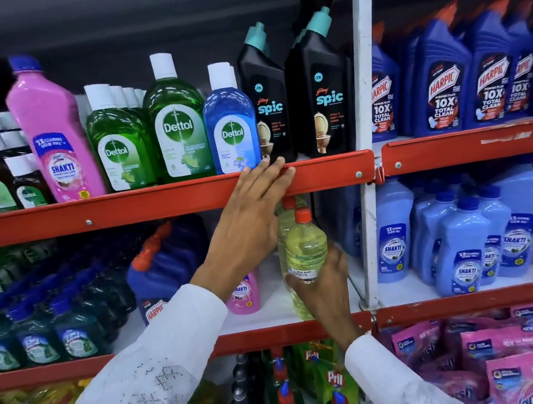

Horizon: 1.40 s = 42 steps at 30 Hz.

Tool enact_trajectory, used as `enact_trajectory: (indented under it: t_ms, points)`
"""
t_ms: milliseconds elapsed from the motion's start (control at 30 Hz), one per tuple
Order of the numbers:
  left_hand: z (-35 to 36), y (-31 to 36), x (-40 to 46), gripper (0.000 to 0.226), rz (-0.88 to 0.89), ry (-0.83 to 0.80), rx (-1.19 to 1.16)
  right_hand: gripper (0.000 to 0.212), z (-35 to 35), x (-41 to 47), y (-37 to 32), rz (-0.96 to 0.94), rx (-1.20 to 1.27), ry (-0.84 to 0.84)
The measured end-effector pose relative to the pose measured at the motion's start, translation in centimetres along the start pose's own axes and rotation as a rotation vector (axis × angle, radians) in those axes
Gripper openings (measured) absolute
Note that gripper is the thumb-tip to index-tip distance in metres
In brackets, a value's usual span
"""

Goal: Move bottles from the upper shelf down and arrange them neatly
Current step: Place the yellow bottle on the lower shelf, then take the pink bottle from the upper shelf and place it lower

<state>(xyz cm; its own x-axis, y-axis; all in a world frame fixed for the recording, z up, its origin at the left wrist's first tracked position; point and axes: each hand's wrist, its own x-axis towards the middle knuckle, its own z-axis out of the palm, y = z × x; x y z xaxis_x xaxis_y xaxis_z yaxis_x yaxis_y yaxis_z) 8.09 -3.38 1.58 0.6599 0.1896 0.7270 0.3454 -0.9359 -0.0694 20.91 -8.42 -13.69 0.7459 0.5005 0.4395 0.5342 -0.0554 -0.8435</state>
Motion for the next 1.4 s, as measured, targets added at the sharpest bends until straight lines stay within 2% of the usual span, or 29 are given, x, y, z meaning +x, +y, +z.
enact_trajectory:
  t_ms: [167, 333, 533, 667, 833, 1033, 1267, 1400]
  points:
    - [-1.4, -1.5, -3.3, 0.062, -0.097, 0.106, 0.053, 0.081, -0.8, -1.3, -4.7, -0.260, -0.022, 0.213]
    - [-4.7, -3.7, -6.9, 0.056, -0.234, 0.169, 0.152, 0.051, -0.4, -2.2, -10.1, -0.472, 0.021, 0.120]
    - [-9.4, -8.0, -11.8, 0.053, -0.393, 0.223, 0.242, 0.037, 2.4, -3.9, -17.8, -0.626, 0.130, 0.031]
    - [-11.8, -12.3, -13.8, 0.051, -0.426, 0.256, 0.222, 0.041, 5.7, -4.3, -23.1, -0.636, 0.193, -0.025]
    - [-13.6, -17.3, -15.4, 0.057, -0.407, 0.237, 0.213, 0.056, 10.0, -4.0, -30.1, -0.636, 0.133, -0.042]
    - [-13.2, -21.4, -16.1, 0.062, -0.307, 0.130, 0.216, 0.074, 14.1, -2.1, -36.5, -0.597, -0.110, 0.090]
    - [-12.6, -22.8, -16.2, 0.062, -0.241, 0.208, 0.150, 0.099, 16.1, -1.0, -39.7, -0.515, -0.331, 0.249]
    - [-12.5, -23.2, -16.1, 0.064, -0.222, 0.221, 0.138, 0.091, 16.7, -0.9, -40.4, -0.483, -0.379, 0.299]
